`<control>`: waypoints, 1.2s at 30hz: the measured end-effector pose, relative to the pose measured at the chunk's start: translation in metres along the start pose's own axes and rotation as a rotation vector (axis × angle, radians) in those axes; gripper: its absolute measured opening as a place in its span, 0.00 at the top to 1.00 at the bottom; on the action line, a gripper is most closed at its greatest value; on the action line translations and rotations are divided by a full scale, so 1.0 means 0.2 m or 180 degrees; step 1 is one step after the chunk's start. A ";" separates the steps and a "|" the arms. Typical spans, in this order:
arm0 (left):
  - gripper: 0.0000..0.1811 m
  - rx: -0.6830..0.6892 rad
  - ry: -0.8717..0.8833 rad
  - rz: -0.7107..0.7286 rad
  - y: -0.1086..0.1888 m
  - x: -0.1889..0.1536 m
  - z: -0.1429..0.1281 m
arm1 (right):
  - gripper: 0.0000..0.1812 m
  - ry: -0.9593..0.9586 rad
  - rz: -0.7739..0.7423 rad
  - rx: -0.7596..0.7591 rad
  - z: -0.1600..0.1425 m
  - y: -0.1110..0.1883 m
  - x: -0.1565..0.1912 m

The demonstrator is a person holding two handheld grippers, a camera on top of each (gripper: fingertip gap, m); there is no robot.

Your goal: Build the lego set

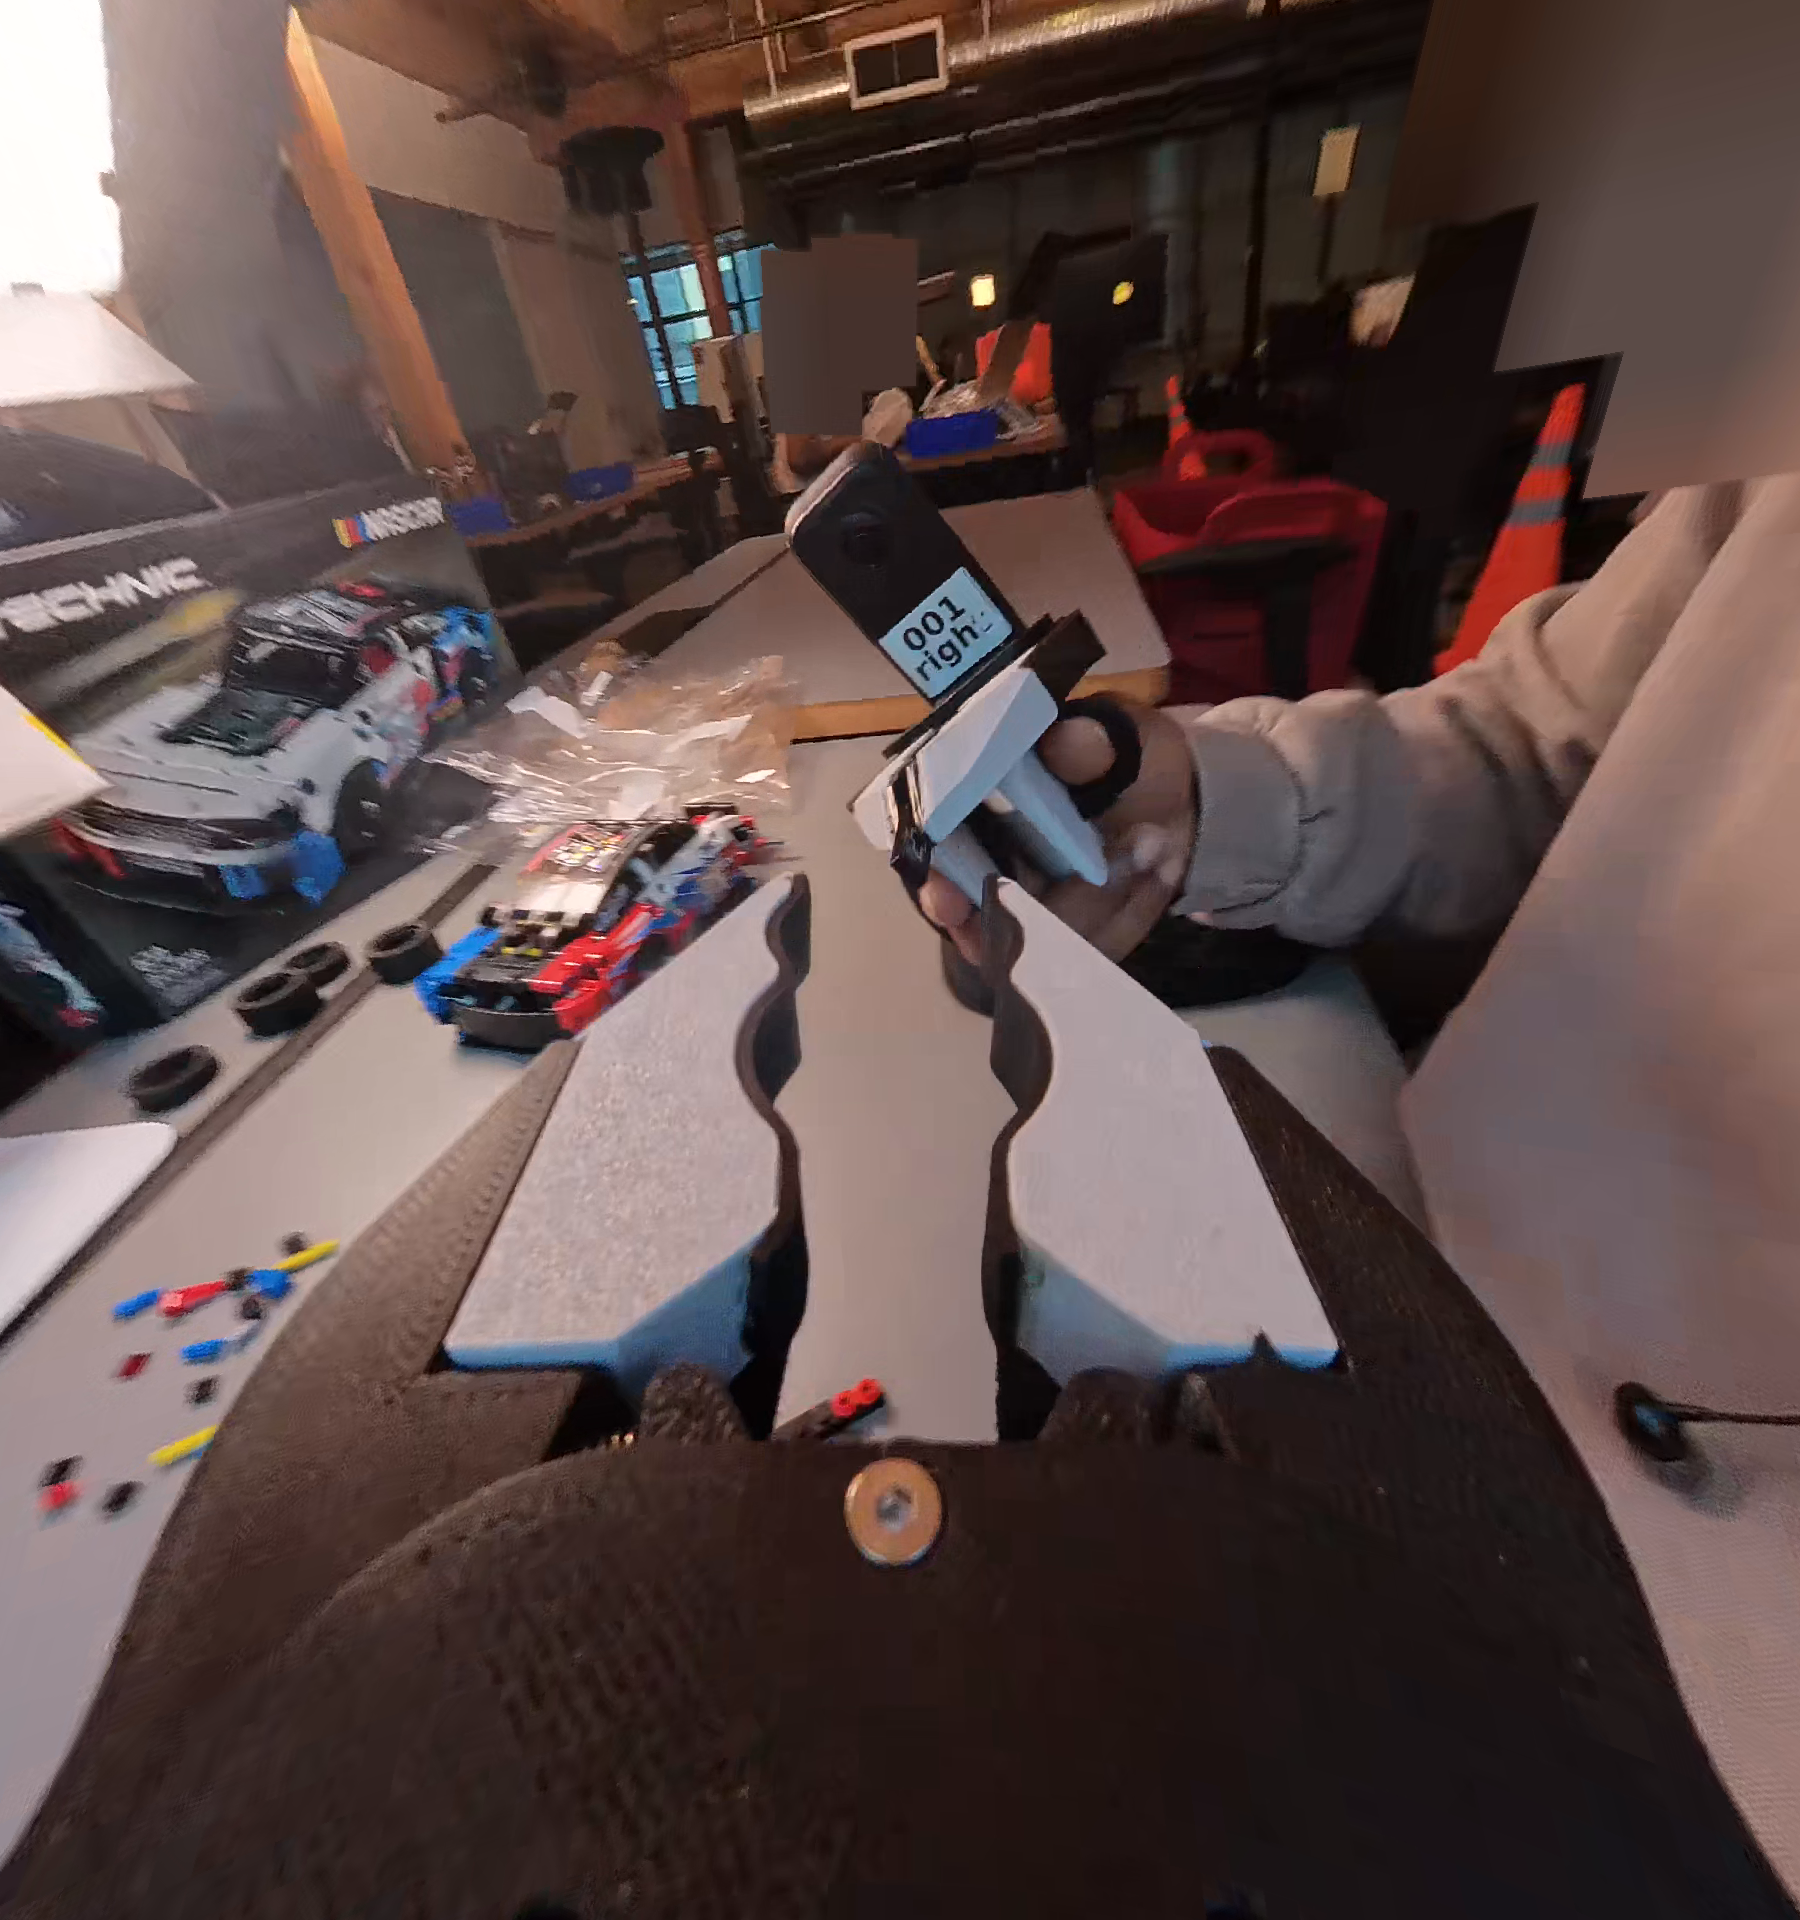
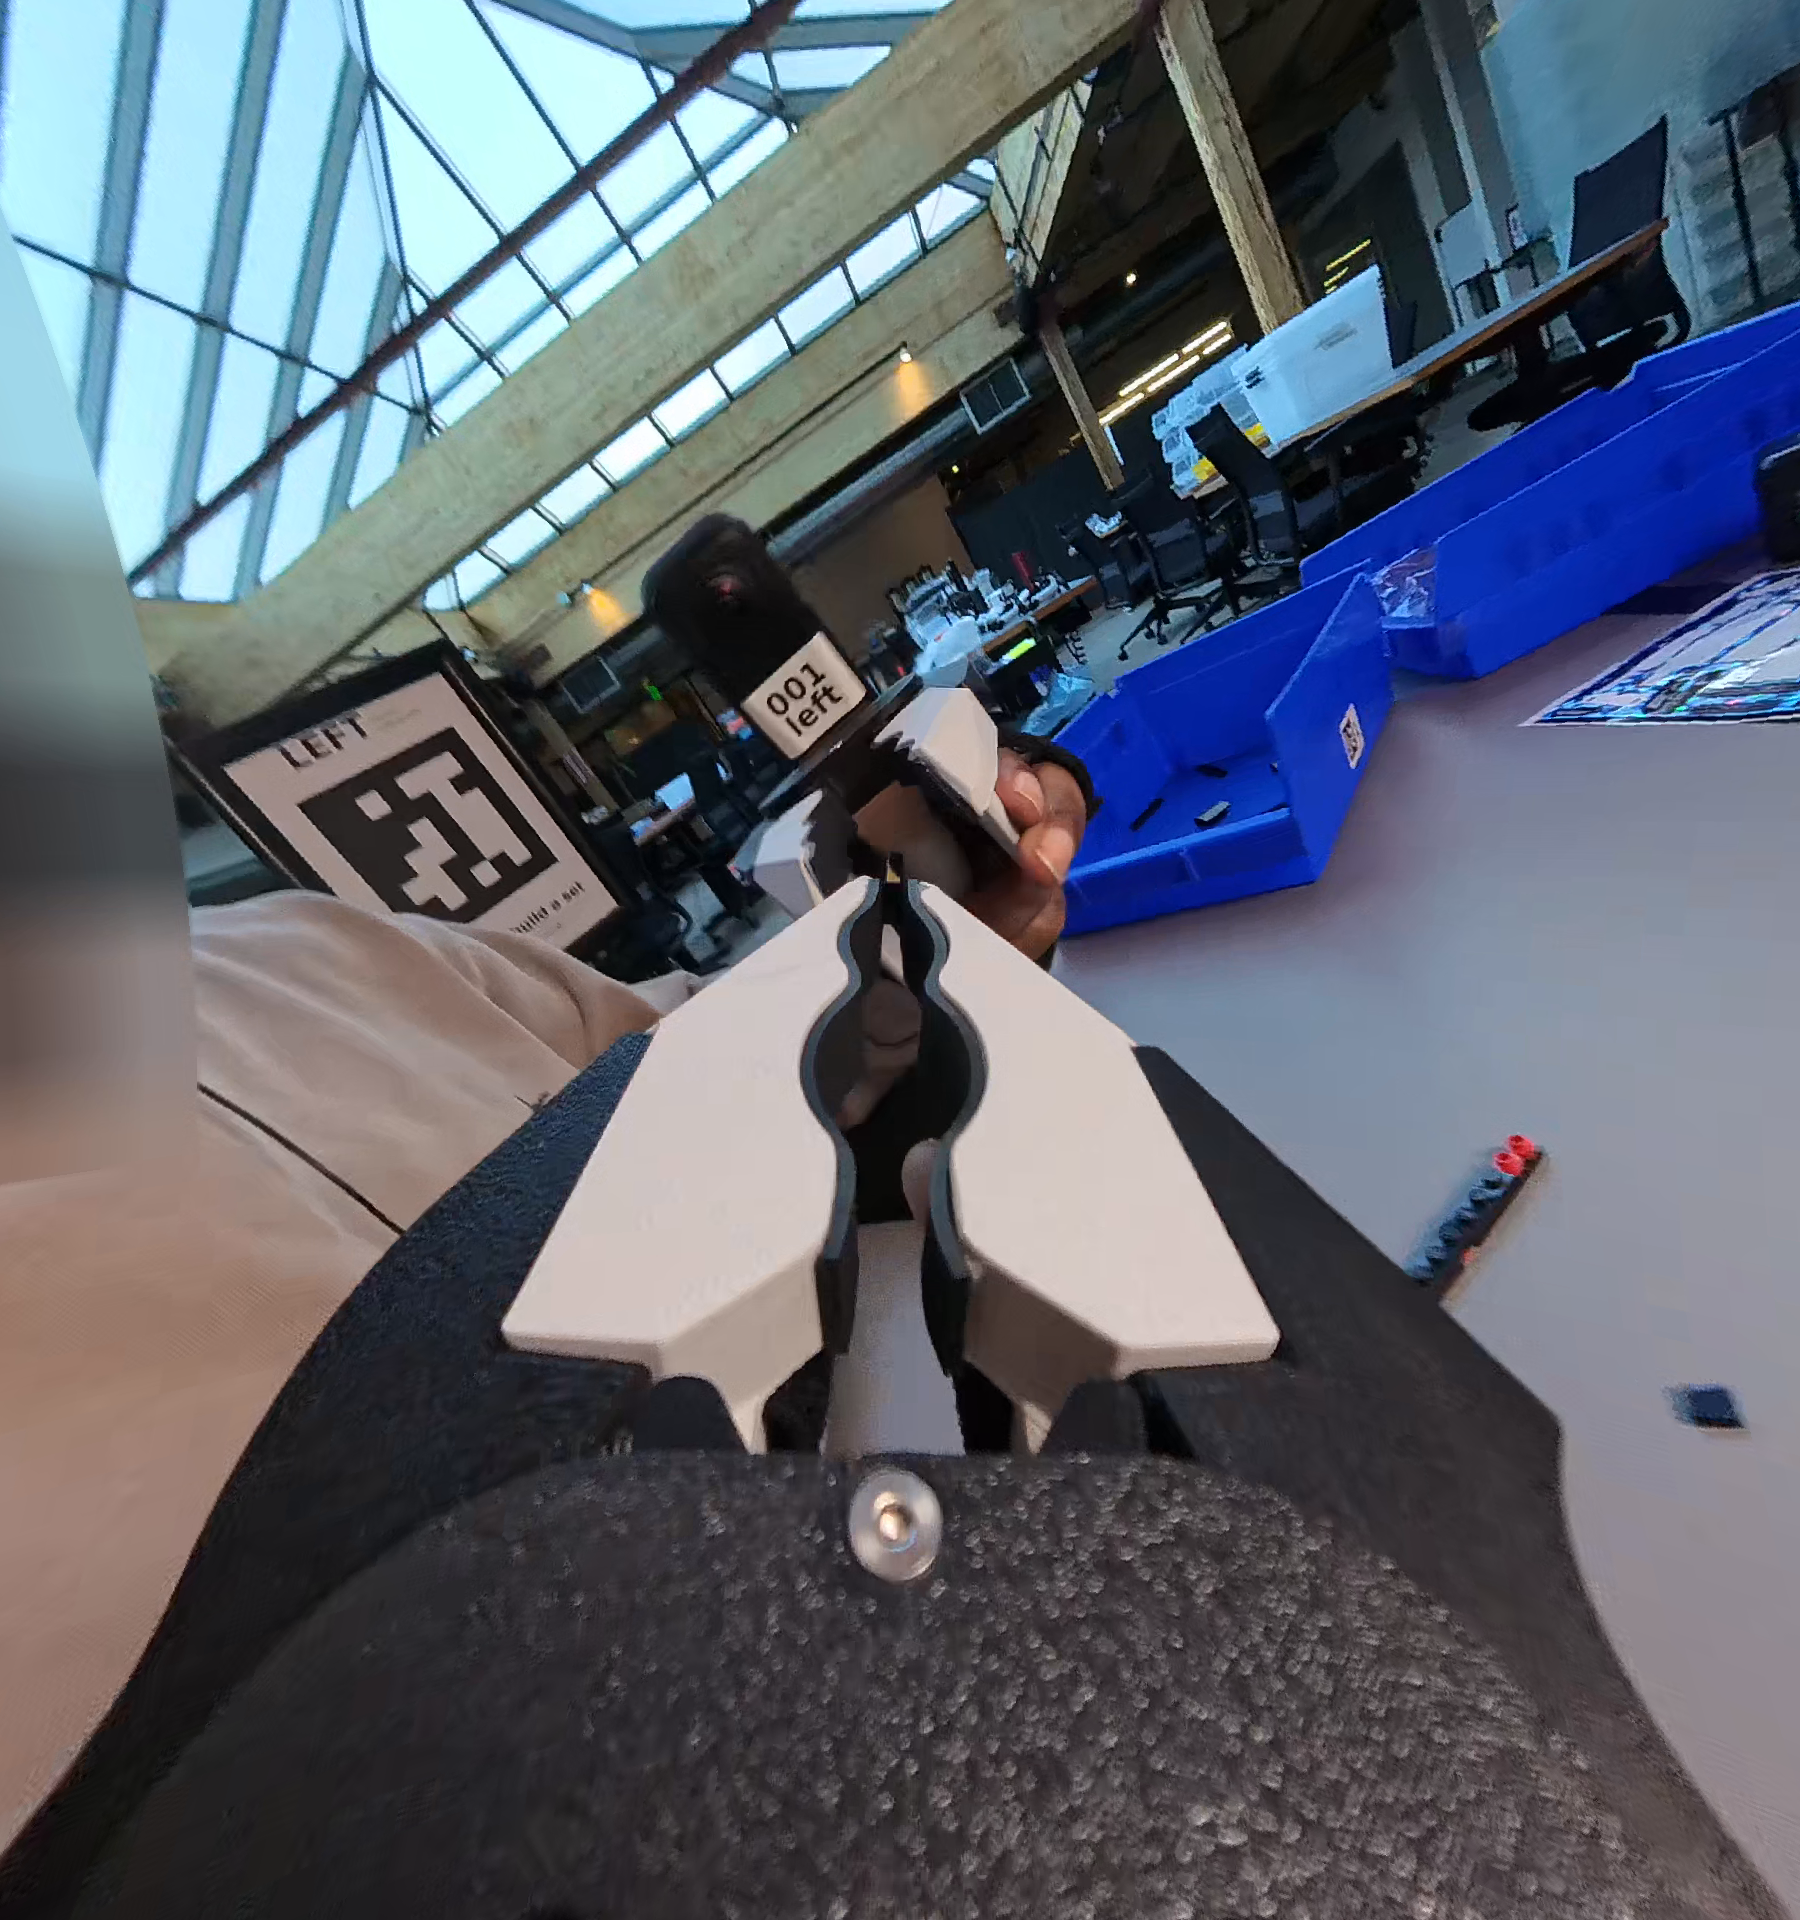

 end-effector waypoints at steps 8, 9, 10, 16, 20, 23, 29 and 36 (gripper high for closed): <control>0.89 0.0672 -0.1190 0.0418 0.03 -0.10 0.16 | 1.00 -0.0700 0.0441 0.0087 0.02 -0.09 0.14; 0.91 0.0718 -0.1262 0.0417 0.03 -0.12 0.18 | 1.00 -0.0741 0.0485 0.0095 0.02 -0.09 0.16; 0.93 0.0780 -0.1339 0.0424 0.03 -0.14 0.19 | 1.00 -0.0778 0.0499 0.0122 0.03 -0.09 0.18; 0.95 0.0903 -0.1673 0.0641 0.02 -0.21 0.22 | 1.00 -0.0834 0.0397 0.0197 0.03 -0.09 0.23; 0.97 0.0876 -0.1572 0.0584 0.03 -0.23 0.21 | 1.00 -0.0836 0.0302 0.0247 0.01 -0.09 0.23; 0.97 0.0750 -0.1388 0.0505 0.03 -0.22 0.19 | 1.00 -0.0693 0.0243 0.0254 0.01 -0.09 0.23; 0.97 0.0300 -0.0418 0.0146 0.09 -0.10 0.06 | 0.87 0.1365 -0.0325 0.0452 0.02 -0.05 0.14; 0.97 0.0506 0.0053 -0.0081 0.03 0.01 -0.24 | 0.86 0.3102 -0.0761 0.1410 -0.07 -0.14 -0.05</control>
Point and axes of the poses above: each gripper's, where its closed fingertips meet, y back along the fingers, z out of its top, x = y × z across the jaws, the point moved 6 cm from there along y, back along the fingers, and after that the axes turned 14 degrees about -z, right-handed, at the moved point
